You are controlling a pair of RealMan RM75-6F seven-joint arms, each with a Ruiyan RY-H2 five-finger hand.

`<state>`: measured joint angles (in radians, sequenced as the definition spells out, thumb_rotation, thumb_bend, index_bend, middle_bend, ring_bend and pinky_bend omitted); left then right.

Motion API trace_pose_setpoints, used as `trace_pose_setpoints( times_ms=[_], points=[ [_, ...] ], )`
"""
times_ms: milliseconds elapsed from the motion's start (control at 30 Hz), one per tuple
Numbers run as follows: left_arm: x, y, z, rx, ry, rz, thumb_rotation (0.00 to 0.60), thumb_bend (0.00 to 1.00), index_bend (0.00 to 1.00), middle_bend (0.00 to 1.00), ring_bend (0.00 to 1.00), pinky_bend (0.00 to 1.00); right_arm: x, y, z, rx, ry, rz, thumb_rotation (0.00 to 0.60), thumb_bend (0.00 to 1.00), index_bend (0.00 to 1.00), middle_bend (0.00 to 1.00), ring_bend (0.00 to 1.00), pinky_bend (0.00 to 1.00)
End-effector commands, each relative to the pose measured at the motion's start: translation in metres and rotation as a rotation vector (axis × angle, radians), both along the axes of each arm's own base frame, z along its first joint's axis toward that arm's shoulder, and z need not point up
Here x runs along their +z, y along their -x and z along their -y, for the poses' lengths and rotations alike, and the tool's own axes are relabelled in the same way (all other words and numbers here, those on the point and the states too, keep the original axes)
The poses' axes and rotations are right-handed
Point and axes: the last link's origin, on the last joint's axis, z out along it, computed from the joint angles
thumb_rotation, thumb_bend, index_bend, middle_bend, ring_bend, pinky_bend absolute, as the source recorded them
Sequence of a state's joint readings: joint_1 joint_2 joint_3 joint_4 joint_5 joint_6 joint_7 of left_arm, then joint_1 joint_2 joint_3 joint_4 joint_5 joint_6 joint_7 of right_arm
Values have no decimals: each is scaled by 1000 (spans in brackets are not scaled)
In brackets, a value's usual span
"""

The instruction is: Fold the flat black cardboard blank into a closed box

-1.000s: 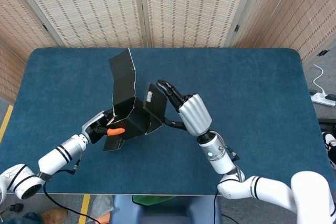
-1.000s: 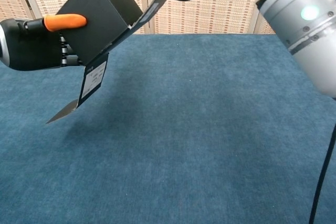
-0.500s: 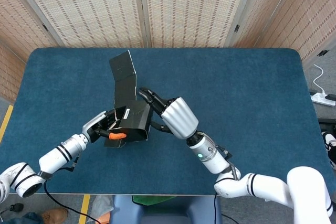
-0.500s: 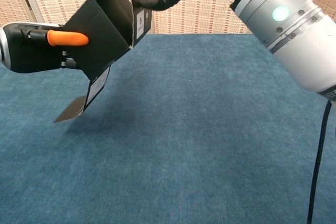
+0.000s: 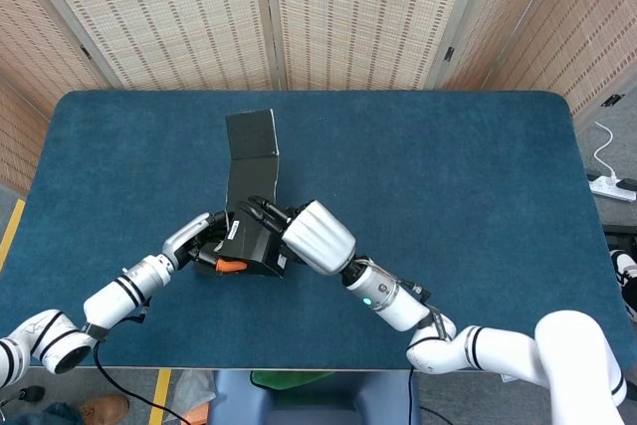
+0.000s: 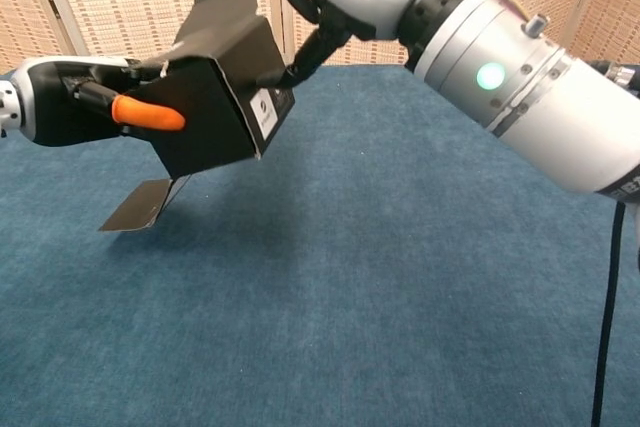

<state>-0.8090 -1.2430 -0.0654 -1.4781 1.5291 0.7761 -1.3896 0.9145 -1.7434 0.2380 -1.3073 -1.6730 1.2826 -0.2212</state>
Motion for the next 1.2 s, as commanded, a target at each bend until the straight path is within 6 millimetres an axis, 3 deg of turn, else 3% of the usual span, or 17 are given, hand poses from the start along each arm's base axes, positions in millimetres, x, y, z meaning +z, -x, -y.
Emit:
trace_pose_setpoints(
  times_ms=[33, 567, 700, 833, 1200],
  points=[
    [-11, 0, 0, -21, -16, -51, 600, 185, 298, 291, 444, 527, -10, 4, 0, 2, -5, -27, 600, 0, 86, 239, 745, 1000],
    [-62, 11, 5, -115, -50, -245, 600, 184, 298, 291, 437, 524, -63, 22, -2, 16, 18, -158, 600, 27, 235, 357, 774, 1000],
    [-65, 12, 5, -116, -55, -252, 600, 184, 295, 289, 436, 524, -66, 24, -2, 11, 14, -164, 600, 52, 262, 378, 779, 1000],
    [-79, 20, 7, -154, -92, -312, 600, 186, 276, 266, 424, 518, -83, 40, -9, -4, -33, -211, 600, 78, 279, 393, 781, 1000],
    [-90, 19, 15, -266, -212, -406, 600, 186, 242, 245, 418, 510, -84, 68, -22, 20, -45, -220, 600, 81, 279, 382, 781, 1000]
  ],
)
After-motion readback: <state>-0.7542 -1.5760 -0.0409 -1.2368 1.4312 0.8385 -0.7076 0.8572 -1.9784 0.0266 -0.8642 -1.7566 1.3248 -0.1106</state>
